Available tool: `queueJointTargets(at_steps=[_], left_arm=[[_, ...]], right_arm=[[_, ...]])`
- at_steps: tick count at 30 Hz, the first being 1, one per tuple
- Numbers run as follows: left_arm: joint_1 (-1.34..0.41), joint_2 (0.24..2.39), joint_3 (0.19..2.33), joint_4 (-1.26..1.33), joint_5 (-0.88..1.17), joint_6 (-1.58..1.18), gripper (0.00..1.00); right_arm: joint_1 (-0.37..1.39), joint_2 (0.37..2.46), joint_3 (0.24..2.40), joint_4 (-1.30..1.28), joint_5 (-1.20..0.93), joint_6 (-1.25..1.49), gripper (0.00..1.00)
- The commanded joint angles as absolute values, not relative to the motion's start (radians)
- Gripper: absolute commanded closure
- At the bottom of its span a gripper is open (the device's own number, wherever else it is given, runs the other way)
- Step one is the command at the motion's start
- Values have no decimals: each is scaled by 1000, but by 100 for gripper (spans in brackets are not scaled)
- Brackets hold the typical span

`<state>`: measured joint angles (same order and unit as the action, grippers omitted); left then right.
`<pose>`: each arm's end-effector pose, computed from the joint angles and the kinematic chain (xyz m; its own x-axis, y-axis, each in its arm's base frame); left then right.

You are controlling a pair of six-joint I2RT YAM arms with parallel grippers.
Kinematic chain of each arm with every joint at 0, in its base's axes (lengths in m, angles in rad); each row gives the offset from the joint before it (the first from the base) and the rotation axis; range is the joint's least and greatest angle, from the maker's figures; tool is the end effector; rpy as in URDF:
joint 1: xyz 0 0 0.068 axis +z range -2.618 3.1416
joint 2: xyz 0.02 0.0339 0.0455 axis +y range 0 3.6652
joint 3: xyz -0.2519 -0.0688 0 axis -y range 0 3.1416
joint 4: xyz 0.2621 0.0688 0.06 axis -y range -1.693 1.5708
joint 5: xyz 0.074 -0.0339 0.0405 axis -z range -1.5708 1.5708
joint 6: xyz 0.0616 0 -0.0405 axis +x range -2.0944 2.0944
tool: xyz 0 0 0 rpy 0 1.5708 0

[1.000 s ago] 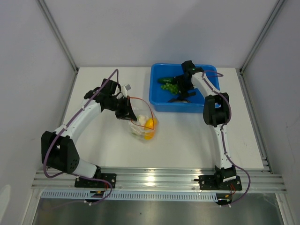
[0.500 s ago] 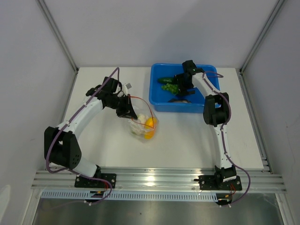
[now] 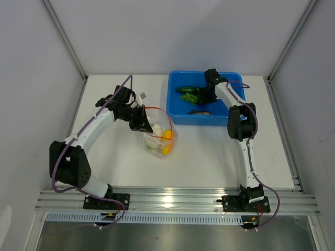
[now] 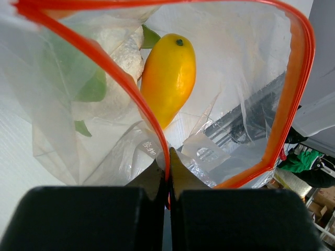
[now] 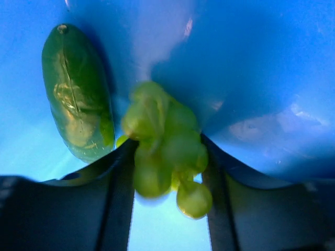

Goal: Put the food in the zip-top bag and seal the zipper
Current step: Pick up the fake fruit from the bin.

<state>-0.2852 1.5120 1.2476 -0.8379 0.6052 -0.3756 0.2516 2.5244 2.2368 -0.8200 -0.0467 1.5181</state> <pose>0.3070 -0.1265 0.2432 -0.9718 -0.0294 -0.2339 0.1305 0.7590 -0.6379 0.5362 0.1408 0.1212 -0.3142 0.9492 0.0182 0.8511 0.2731 0.4484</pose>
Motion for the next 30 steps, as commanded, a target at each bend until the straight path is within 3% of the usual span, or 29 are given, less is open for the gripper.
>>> queueJointTargets(at_steps=[1, 5, 15, 30], left_arm=[[-273, 1497, 1267, -830, 611, -374, 99], [-272, 1494, 1255, -827, 623, -376, 100], [-268, 1473, 1224, -808, 634, -374, 99], [-268, 1414, 1170, -796, 652, -373, 99]], right_arm=[[249, 2548, 2184, -867, 0, 1508, 53], [250, 2527, 2163, -841, 0, 1480, 63], [256, 2484, 2149, -779, 0, 1384, 100], [261, 2352, 2052, -608, -21, 1224, 100]])
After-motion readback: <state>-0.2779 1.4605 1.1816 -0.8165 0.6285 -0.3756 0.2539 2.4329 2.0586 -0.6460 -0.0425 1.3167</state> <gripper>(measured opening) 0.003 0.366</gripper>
